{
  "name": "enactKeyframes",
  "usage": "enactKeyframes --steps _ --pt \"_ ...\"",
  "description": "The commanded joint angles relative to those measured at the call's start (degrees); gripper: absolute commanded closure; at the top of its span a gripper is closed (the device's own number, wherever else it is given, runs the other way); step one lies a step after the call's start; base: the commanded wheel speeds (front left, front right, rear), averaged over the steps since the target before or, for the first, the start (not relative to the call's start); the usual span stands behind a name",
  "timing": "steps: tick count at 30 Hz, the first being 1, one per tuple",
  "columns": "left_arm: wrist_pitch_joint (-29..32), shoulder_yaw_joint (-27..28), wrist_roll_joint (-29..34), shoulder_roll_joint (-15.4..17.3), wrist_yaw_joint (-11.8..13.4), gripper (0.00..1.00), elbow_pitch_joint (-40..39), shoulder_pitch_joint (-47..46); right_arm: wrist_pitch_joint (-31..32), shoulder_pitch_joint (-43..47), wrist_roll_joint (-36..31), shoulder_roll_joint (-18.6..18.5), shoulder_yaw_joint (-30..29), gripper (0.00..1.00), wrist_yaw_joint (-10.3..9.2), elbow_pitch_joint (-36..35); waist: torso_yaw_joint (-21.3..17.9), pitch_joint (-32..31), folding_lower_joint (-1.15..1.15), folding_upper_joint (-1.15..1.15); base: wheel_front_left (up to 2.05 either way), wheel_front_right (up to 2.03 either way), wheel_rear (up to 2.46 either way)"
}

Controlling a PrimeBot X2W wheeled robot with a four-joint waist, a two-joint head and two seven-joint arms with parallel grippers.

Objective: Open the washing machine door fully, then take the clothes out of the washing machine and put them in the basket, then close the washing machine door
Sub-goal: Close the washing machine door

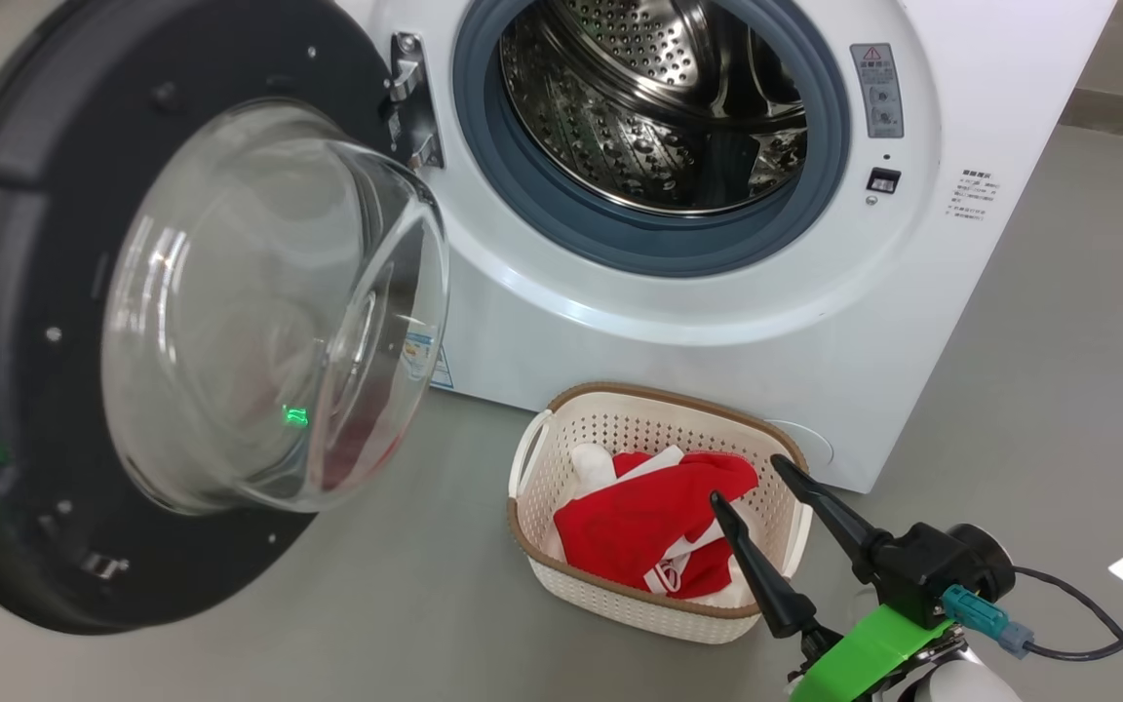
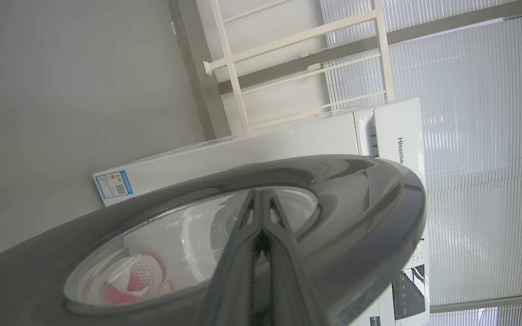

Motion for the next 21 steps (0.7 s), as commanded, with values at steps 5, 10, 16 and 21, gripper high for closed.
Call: enactKeyframes --steps 5,10,16,21 --pt "2.9 0.6 -1.7 -2.0 2.5 1.00 -8.7 3.6 -0.4 -0.6 0.4 0.6 0.4 0.00 0.36 -1.0 0.0 -0.8 0.00 0.00 0.00 0.00 0.00" --pt "4.6 0.0 -2.5 -5.7 5.5 1.00 -16.9 6.9 -0.4 -0.2 0.4 1.0 0.2 0.00 0.36 -0.9 -0.2 -1.2 0.00 0.00 0.00 0.00 0.00" --pt "5.8 -0.7 -2.7 -9.2 9.4 1.00 -26.1 10.8 -0.4 0.2 0.4 1.5 0.0 0.00 0.36 -0.8 -0.8 -1.4 0.00 0.00 0.00 0.00 0.00" --pt "6.5 -1.6 -2.7 -11.6 11.8 1.00 -32.0 13.6 -0.4 0.4 0.5 1.6 0.0 0.00 0.36 -0.9 -1.6 -1.5 0.00 0.00 0.00 0.00 0.00"
